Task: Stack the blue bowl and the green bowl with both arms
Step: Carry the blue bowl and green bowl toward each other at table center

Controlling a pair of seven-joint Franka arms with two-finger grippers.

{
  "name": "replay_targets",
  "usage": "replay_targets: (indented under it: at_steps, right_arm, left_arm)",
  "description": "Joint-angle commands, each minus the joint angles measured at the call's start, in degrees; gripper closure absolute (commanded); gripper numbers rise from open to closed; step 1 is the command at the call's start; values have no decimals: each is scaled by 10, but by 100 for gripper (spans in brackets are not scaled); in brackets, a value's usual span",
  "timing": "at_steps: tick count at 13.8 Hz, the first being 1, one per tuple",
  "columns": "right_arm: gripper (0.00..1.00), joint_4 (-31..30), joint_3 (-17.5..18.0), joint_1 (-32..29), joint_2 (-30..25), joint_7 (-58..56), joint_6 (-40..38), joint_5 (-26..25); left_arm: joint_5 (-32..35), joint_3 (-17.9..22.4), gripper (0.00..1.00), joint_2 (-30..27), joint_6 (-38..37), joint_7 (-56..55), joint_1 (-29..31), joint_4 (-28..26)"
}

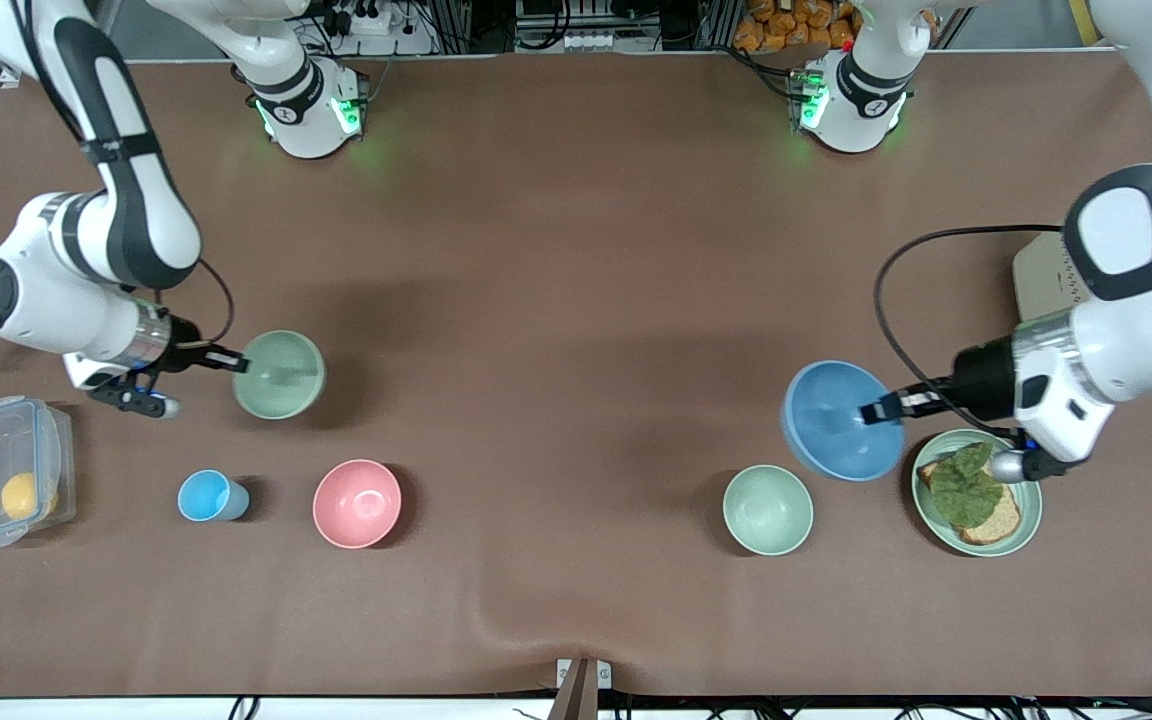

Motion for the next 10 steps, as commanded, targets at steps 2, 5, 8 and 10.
replay_targets:
  at_steps: [2,5,8,10]
  right_arm:
    - [100,-11,-2,92,-23,137,9,45]
    - [100,-11,-3,194,-19,278,56,45]
    - [100,-12,-4,280,-13,398,98,41]
    - [100,-18,-4,318,-6,455,126,39]
  left_arm:
    - [-13,-13,100,-13,0,-11,2,-12]
    - [12,-43,100,-11,0,-13,-8,-26]
    - [10,-84,100,-23,44,-29,-17,-108]
    - [16,-114,100,-27,108,-55,-35,-176]
